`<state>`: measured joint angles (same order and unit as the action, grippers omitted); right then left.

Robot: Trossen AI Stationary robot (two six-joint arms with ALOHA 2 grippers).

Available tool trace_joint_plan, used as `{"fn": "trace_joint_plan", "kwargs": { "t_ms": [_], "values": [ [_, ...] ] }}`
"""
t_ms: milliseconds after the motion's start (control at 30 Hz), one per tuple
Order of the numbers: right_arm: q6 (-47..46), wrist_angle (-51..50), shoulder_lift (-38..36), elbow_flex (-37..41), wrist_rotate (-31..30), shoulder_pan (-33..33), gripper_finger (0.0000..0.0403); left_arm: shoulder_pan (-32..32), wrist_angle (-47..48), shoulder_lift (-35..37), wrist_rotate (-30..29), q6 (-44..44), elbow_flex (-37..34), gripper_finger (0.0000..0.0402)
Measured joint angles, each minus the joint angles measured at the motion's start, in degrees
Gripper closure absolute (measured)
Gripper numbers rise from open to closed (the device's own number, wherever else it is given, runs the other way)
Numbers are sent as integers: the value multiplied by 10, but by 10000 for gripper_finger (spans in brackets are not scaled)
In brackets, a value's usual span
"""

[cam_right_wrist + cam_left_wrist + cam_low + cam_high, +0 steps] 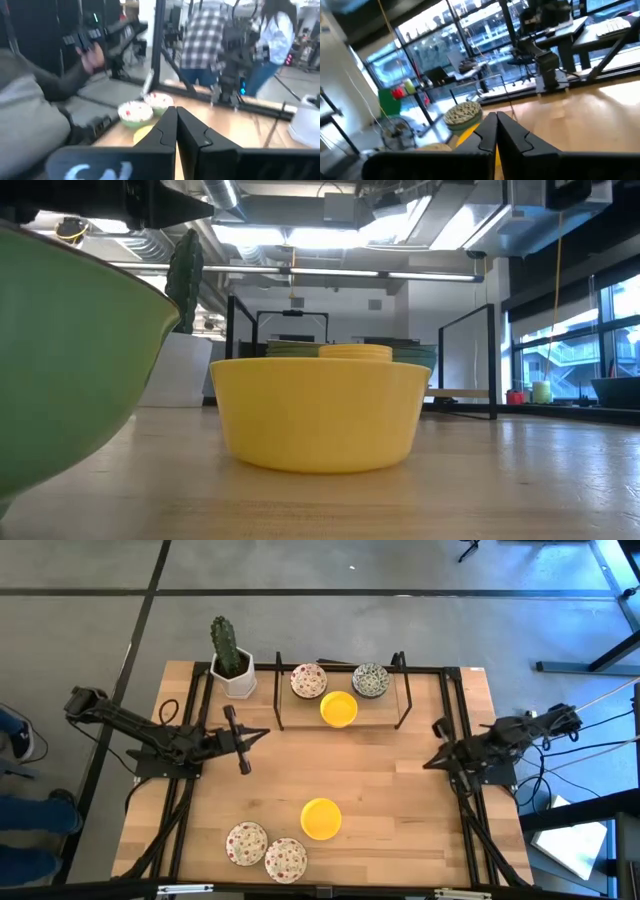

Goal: Pick & Place Mini bowls
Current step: Stack the left green bowl on top of the green bowls on the shelf

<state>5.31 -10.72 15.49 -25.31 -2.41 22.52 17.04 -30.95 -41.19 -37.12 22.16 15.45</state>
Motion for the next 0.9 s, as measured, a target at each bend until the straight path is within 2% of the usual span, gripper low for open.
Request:
{"fn": "trace_joint_plan", "kwargs": {
  "t_ms": [67,133,300,400,500,633,733,833,900],
  "values": [
    [12,1,1,15,-11,0,397,14,48,1,-6,-29,25,398],
    [19,5,1,25,-20,0,397,36,143,-3,-22,-68,78,398],
    [27,3,1,31,-41,0,397,84,493,-82,-75,-241,269,398],
    [22,-7,1,31,-41,0,397,94,682,-151,-31,-373,386,398],
    [21,-12,1,31,-41,0,397,94,832,-228,73,-490,473,398],
    [17,-12,1,31,-41,0,397,116,940,-319,186,-581,522,398],
    [11,-14,1,31,-41,0,397,135,961,-376,246,-594,524,398],
    [7,-19,1,31,-41,0,397,158,959,-420,280,-605,524,398],
    [7,-20,1,31,-40,0,397,169,959,-442,281,-650,524,397]
  ]
}}
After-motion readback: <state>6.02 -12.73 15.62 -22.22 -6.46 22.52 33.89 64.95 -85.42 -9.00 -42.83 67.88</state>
